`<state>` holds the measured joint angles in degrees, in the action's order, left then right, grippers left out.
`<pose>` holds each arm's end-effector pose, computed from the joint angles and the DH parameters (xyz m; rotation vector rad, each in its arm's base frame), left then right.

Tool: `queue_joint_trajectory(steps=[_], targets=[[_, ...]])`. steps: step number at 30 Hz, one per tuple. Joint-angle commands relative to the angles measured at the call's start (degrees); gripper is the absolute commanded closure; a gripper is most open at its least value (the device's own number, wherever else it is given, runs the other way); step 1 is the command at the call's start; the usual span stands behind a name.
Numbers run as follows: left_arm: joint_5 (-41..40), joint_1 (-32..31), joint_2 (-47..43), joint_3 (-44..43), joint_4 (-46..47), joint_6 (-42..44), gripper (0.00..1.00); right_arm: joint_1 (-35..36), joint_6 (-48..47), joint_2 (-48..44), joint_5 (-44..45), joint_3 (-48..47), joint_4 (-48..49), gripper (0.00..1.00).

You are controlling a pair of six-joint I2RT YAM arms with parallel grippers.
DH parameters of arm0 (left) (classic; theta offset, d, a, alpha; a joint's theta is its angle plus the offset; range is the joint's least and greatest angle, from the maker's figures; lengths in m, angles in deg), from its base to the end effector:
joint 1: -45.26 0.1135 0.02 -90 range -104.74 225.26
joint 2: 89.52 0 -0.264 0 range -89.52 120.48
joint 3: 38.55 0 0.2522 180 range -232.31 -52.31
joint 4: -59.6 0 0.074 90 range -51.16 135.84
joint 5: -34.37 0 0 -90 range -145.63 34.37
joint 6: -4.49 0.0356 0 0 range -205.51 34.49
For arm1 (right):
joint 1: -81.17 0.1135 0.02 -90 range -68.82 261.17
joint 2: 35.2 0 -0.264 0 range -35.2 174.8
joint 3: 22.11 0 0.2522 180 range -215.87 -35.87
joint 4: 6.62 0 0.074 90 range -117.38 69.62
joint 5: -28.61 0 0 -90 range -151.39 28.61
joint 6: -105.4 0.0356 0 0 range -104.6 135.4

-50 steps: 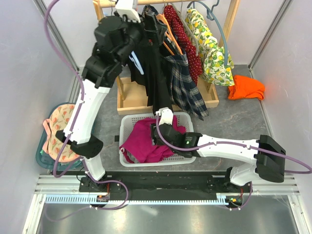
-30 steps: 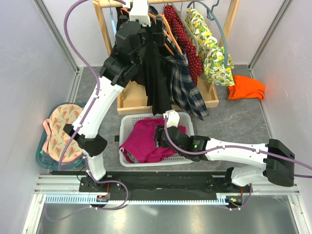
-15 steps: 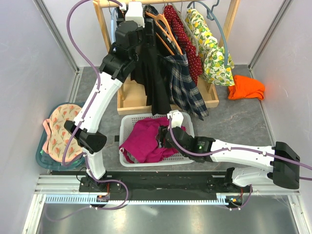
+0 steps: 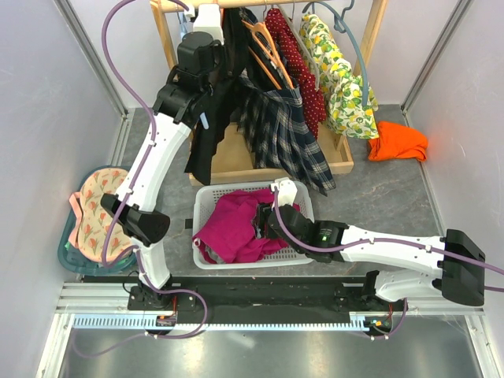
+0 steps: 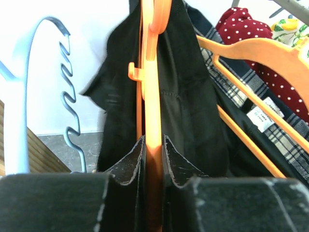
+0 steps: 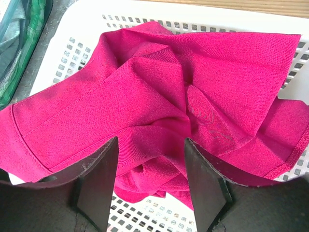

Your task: Remove the skirt from the hanger

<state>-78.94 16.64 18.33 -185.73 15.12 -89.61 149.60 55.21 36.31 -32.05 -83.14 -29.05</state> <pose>0.3599 -0.1803 0.5151 0.0457 1.6536 -0.0967 0.1164 0.2470 0.2609 -0.2293 2.1088 0.6034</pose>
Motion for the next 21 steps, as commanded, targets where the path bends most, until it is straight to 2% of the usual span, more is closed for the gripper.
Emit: queue_joint_trajectory(steps=[1,3,8,11,15,21], targets=[[1.95,0.06,-1.50,-1.92,0.13,-0.56,0.95,0.22,0.97,-1.10,0.63,1.12,0.75,0.37],[2.48,0.32,-1.51,-3.58,0.13,-0.47,0.98,0.22,1.06,-0.93,0.54,1.39,0.84,0.37],[4.23,1.81,-2.47,-9.73,1.19,-0.73,0.98,0.22,1.32,-1.28,0.45,2.00,0.84,0.38],[8.00,1.90,-4.57,-12.11,1.72,-1.00,0.98,0.22,1.32,-1.54,0.54,2.35,0.84,0.38],[11.61,1.90,-8.88,-11.77,2.07,-1.09,0.98,0.22,1.58,-1.72,0.54,2.53,0.84,0.39],[14.34,1.82,-14.59,-6.07,-1.44,-0.47,0.98,0.22,1.50,-2.16,0.45,2.53,0.76,0.40]])
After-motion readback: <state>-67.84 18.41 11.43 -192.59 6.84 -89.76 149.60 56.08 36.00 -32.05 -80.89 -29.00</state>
